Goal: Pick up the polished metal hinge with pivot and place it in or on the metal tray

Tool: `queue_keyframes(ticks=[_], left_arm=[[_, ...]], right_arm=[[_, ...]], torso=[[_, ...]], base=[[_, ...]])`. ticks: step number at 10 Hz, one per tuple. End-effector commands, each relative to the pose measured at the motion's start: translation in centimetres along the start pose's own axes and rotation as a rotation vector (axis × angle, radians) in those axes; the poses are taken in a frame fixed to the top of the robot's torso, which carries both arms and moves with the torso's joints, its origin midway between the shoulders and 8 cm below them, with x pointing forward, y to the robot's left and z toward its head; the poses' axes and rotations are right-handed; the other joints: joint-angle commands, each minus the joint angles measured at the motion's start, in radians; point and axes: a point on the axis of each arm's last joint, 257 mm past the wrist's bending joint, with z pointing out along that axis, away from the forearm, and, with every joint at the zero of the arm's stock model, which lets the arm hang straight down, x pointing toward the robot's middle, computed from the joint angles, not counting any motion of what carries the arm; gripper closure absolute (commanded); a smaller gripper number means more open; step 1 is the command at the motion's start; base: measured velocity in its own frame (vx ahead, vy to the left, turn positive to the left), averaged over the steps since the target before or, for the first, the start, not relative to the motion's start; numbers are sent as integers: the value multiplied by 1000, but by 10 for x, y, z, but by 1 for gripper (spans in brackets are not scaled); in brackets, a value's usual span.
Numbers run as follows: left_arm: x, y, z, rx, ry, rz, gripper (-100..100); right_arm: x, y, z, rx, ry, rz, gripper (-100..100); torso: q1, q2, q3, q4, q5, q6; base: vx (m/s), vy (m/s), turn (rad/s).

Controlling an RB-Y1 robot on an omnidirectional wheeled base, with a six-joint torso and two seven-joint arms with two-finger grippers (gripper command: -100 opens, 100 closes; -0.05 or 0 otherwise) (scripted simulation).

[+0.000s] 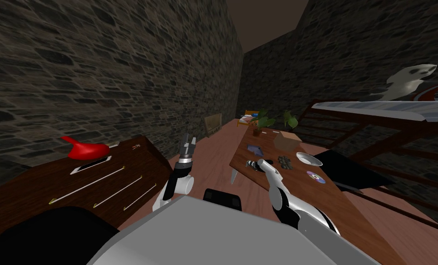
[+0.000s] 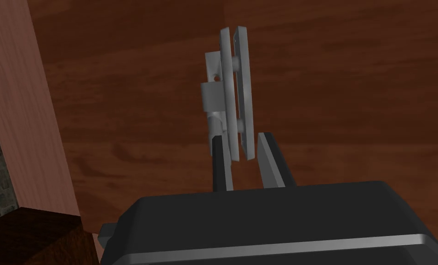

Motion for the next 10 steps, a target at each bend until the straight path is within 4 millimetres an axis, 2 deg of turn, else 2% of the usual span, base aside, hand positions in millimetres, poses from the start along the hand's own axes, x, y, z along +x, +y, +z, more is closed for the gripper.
queue_keyframes(ticks=[1, 6, 10], left_arm=[[0, 0, 0, 0, 0, 0, 0], [0, 0, 0, 0, 0, 0, 0], [0, 0, 0, 0, 0, 0, 0]], right_arm=[[4, 16, -5, -23, 2, 33, 100], [24, 73, -23, -105, 14, 151, 100], [45, 124, -46, -173, 44, 259, 100]], torso=[[0, 0, 0, 0, 0, 0], [-5, -8, -5, -2, -1, 2], [-9, -14, -8, -3, -1, 3]], base=[[-14, 208, 17], [52, 168, -11], [150, 149, -46]])
